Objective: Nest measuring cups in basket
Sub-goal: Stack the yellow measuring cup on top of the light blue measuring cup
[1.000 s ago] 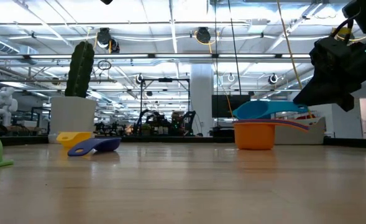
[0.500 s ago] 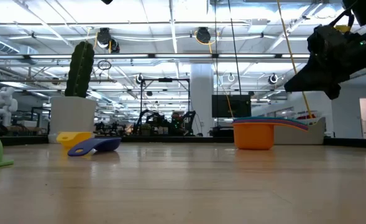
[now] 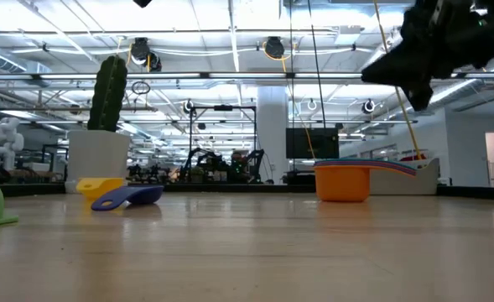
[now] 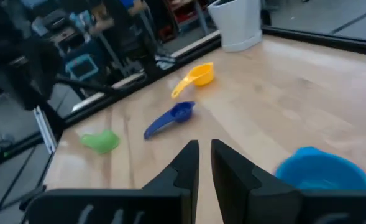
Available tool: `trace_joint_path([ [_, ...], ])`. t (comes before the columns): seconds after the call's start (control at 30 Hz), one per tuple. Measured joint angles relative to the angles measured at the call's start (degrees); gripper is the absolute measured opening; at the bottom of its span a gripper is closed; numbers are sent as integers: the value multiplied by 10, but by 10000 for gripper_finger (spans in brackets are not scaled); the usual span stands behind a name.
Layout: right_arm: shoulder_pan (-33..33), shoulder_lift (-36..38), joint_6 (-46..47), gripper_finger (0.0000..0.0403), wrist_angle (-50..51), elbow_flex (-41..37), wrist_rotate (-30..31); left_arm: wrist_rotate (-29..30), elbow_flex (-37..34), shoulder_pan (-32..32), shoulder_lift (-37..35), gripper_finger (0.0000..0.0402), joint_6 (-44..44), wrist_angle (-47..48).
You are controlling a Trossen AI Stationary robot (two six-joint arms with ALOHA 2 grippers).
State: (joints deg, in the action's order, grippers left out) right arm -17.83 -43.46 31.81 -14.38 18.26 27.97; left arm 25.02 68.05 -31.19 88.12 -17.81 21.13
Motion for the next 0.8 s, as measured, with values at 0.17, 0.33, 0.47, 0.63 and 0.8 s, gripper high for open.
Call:
trace_joint_path([
  [0.17, -27, -87, -28, 34, 54, 110, -18, 0, 0, -16, 0, 127, -30, 45],
  [0.33, -60, -144, -55, 34, 105, 187, -28, 0, 0, -69, 0, 127, -75, 75],
  [0.47, -77, -153, -54, 34, 123, 197, -31, 1, 1, -127, 10, 127, -102, 90],
  [0.63, -87, -144, -35, 34, 129, 197, -30, -1, 0, -194, 35, 128, -118, 101],
  [0.8, -94, -143, -34, 34, 121, 198, -43, 1, 0, -229, 53, 152, -172, 136],
])
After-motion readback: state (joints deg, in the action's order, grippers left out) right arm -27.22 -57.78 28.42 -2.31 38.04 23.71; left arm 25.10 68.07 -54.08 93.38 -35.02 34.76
